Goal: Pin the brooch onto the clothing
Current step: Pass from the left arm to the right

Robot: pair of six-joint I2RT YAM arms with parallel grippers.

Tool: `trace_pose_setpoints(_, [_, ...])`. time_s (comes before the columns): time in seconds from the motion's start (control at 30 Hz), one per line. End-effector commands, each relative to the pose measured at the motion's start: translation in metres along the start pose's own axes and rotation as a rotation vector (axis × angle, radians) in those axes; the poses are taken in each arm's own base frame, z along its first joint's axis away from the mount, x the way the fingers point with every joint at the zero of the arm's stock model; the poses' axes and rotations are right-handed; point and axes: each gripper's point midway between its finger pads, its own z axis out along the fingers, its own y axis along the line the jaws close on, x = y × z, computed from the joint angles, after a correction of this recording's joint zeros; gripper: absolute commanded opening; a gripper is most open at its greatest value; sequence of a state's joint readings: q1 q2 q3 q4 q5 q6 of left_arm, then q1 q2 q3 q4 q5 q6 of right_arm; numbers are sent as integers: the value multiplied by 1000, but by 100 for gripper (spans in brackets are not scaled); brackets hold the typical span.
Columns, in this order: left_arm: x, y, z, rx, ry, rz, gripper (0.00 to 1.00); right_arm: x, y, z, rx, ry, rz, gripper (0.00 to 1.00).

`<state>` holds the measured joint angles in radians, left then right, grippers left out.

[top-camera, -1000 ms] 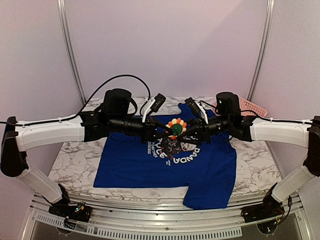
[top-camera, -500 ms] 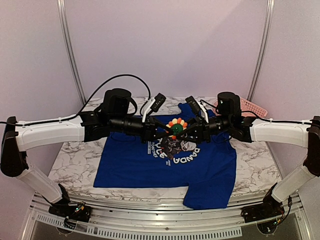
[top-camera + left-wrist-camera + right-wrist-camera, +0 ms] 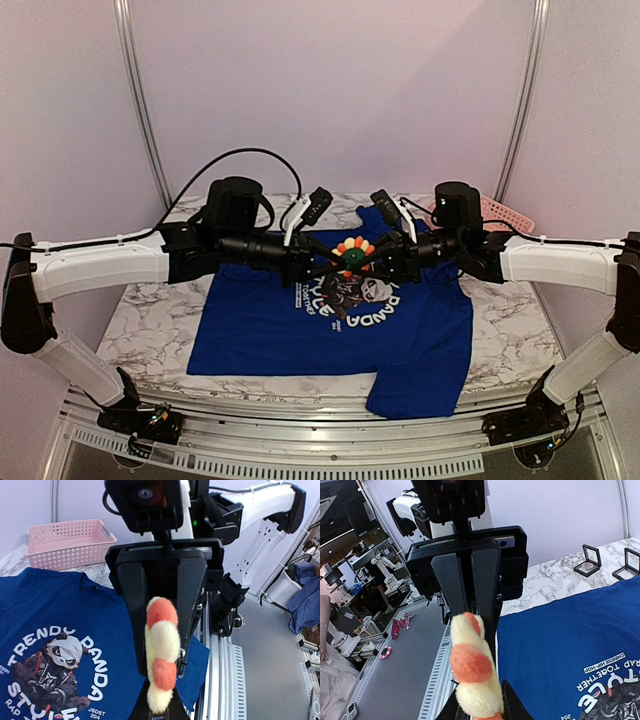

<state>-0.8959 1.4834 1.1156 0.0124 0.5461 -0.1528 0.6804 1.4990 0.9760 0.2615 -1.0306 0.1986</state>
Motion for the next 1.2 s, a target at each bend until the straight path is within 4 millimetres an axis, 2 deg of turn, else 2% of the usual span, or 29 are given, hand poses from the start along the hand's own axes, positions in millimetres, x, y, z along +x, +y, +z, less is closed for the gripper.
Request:
trace_pose_setpoints(0.0, [8,-3,3,17,39,16,0,-8,-12,-1,39,-9,27,20])
trace_pose_setpoints(0.4, [8,-10,11,39,53,48,0,-9,-20,2,55,-9,42,12])
trace_pose_setpoints(0.57, [8,-12,14,45,55,54,0,-9,-23,3,59,-7,53,13])
trace_pose_setpoints(0.87, [8,-15,17,56,57,67,0,-8,-33,4,111,-6,79,21])
trace_pose_setpoints(1.17, [7,-17,17,61,56,79,0,-10,-35,3,127,-6,83,19])
